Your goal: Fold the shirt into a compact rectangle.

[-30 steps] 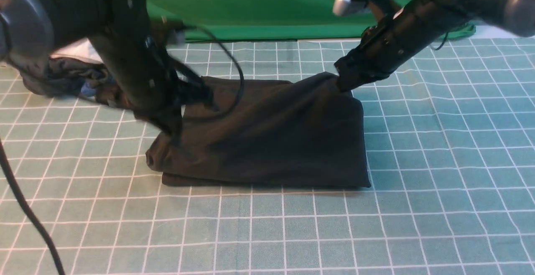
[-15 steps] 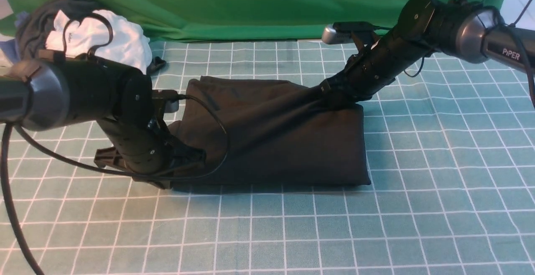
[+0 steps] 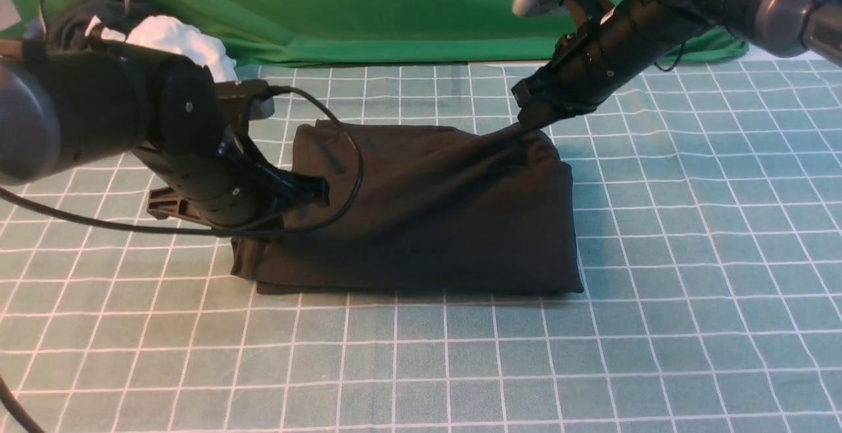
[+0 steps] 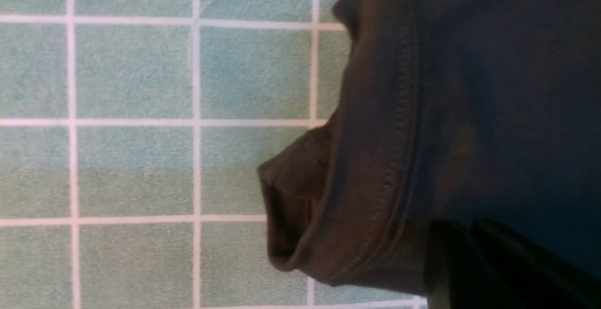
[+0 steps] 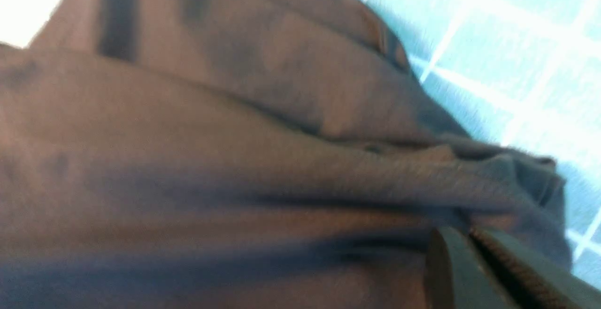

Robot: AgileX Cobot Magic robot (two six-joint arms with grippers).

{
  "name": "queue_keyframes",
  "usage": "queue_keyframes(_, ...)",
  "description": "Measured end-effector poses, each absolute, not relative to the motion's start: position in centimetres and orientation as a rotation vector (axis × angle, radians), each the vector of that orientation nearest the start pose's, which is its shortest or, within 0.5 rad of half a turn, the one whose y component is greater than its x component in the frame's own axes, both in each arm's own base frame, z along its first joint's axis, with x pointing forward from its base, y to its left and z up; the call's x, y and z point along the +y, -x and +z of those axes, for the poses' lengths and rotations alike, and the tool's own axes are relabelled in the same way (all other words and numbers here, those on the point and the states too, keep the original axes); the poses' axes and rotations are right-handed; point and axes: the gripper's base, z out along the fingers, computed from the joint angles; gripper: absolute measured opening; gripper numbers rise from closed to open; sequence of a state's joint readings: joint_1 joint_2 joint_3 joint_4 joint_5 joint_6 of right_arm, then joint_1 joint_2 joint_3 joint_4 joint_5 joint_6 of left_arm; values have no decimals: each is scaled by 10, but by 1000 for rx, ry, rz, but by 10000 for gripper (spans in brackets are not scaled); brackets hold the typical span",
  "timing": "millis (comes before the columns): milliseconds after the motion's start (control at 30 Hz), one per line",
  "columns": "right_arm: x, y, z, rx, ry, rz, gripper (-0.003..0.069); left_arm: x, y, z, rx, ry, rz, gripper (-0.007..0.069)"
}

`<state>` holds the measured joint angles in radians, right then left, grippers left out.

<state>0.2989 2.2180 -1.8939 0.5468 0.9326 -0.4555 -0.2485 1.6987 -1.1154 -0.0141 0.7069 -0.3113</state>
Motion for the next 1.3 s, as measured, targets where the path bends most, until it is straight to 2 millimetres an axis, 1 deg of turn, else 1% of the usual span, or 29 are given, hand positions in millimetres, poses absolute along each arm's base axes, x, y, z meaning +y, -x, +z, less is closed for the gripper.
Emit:
queue_keyframes(67,180,-457,206,2567,669,635,43,-85,-327,215,2782,112,-175,6)
queue_keyframes(100,181,-457,206,2565,671,634,43,-85,-327,215,2782,113,-176,6)
queue_keyframes(133,181,-461,199,2560,656,623,43,-85,-327,218,2775,113,-186,6)
queue_keyframes(167,181,-462,197,2554,648,617,43,-85,-327,219,2775,112,-187,6)
queue_keyframes(300,181,-475,184,2493,586,565,43,-87,-321,234,2744,107,-241,6)
queue_keyframes(433,181,-480,174,2480,566,549,43,-87,-315,249,2710,111,-275,6)
queue_keyframes(500,181,-482,165,2489,565,540,43,-86,-311,258,2682,107,-293,6)
queue_keyframes(567,180,-482,164,2491,577,524,43,-85,-306,270,2648,101,-305,6)
queue_keyframes(633,180,-482,167,2484,587,511,43,-84,-304,275,2633,98,-309,6)
queue_keyframes(700,177,-480,183,2455,624,463,43,-83,-298,286,2602,93,-319,6)
queue_keyframes(767,173,-476,208,2411,654,424,43,-81,-291,296,2584,88,-325,6)
queue_keyframes(800,173,-475,211,2409,656,425,43,-81,-289,298,2578,87,-327,6)
queue_keyframes(833,171,-469,233,2380,676,410,43,-80,-284,305,2566,84,-331,6)
queue_keyframes(933,166,-450,278,2348,730,396,43,-76,-271,322,2527,69,-329,6)
queue_keyframes(967,165,-449,281,2342,730,394,43,-75,-270,323,2526,68,-328,6)
queue_keyframes(1000,163,-438,297,2356,767,395,43,-73,-262,331,2508,62,-327,6)
queue_keyframes(1167,150,-407,337,2389,831,412,43,-66,-239,353,2462,42,-314,6)
queue_keyframes(1200,145,-397,351,2384,837,413,43,-64,-233,358,2454,39,-313,6)
queue_keyframes(1267,139,-384,368,2388,837,415,43,-61,-223,365,2434,33,-309,6)
queue_keyframes(1300,134,-375,380,2380,828,415,43,-60,-217,370,2423,30,-307,6)
